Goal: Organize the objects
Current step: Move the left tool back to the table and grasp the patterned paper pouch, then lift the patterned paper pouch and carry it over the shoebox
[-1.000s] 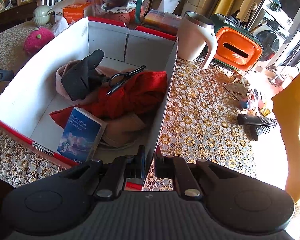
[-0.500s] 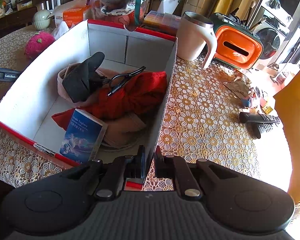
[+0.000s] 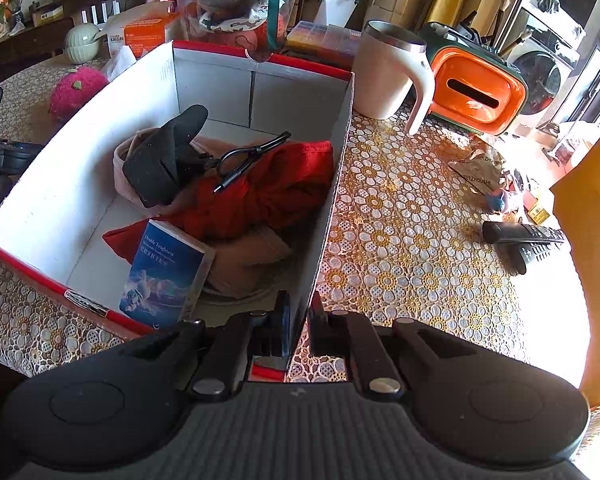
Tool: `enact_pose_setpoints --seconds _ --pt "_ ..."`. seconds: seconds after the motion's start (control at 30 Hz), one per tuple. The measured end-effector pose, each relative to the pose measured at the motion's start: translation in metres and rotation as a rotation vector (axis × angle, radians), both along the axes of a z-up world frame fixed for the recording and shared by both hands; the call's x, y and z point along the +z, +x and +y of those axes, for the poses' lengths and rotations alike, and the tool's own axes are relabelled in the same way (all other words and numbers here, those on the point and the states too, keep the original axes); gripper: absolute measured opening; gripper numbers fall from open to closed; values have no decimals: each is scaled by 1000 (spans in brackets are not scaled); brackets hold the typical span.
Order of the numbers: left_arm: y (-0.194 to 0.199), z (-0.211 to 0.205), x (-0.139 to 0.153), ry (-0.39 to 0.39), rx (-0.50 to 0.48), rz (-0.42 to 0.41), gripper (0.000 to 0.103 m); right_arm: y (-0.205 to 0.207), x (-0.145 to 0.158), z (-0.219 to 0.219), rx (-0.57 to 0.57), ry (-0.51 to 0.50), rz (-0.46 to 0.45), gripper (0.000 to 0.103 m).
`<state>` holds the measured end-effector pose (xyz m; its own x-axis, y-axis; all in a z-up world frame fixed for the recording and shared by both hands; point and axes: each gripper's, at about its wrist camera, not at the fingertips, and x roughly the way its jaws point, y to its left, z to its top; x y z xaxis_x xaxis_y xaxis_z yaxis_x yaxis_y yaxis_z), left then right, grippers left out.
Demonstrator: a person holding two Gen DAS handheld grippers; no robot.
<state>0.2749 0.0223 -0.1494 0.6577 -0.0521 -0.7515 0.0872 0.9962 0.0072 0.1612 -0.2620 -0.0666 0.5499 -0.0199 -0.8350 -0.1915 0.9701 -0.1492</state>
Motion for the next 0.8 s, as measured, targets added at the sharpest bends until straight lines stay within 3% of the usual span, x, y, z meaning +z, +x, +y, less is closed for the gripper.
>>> enact_pose_setpoints --seconds 0.17,0.23,0.37,0.53,0.8 --pt "-1 -2 2 -26 -23 -11 53 1 -1 -1 -2 7 -2 9" --pt "-2 -2 2 -30 -28 -14 36 1 -1 -1 -4 9 -3 9" --pt "-4 1 6 -42 -24 -9 16 1 -1 -1 -4 9 -3 9" --pt "-14 4 20 -51 -35 -4 12 2 -1 -2 -6 14 -3 9" --pt "-45 8 64 -95 -92 -9 12 2 -2 -3 -11 21 -1 9"
